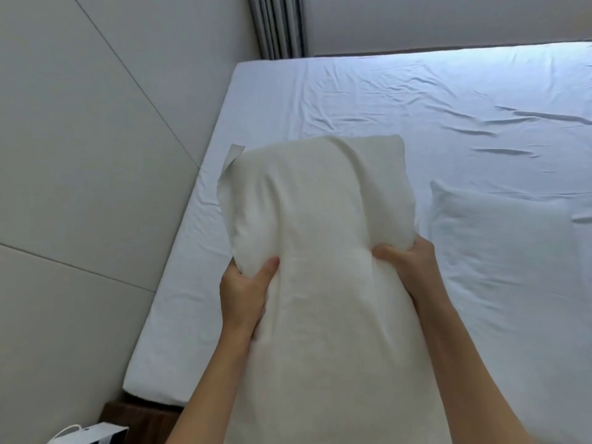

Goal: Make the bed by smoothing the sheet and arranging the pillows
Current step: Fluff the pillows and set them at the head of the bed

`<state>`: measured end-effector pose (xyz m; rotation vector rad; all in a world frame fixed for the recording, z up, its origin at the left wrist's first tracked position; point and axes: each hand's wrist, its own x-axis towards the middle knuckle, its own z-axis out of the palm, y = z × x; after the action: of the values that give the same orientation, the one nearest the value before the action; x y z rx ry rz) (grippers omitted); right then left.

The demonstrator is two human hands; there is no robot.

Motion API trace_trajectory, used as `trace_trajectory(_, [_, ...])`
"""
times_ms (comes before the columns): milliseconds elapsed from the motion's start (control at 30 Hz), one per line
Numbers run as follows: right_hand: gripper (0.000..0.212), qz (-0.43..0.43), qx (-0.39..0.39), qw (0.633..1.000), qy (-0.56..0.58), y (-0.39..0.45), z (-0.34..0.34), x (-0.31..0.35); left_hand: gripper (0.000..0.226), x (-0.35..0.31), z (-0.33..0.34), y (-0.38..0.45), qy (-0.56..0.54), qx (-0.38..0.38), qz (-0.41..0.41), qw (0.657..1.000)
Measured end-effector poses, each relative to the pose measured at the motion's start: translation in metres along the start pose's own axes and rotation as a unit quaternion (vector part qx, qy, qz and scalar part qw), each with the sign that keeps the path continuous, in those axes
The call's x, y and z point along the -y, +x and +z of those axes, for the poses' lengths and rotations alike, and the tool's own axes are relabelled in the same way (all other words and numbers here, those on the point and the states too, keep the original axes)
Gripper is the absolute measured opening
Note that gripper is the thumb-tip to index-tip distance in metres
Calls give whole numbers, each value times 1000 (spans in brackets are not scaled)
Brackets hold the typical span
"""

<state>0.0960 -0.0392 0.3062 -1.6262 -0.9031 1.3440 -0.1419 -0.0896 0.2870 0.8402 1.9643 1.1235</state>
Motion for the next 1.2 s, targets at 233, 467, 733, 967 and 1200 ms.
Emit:
trace_trajectory(233, [30,22,-41,999,-6,-75,3,-48,58,48,-32,-42,1,34,-9,999])
trace_trajectory(467, [29,41,-83,996,9,-121,-33,-58,62,49,-29,-89,15,74,-6,997])
trace_trajectory(733, [30,48,-156,986,29,-111,-145,-60,58,21,72,-138,21,119,25,992])
trace_trajectory(967, [36,43,-196,979,38,-49,-298,-54,58,-24,236,-185,75,163,60,982])
trace_trajectory(1200, [39,36,-243,969,-8,25,-430,-61,55,-47,379,-210,143,230,79,959])
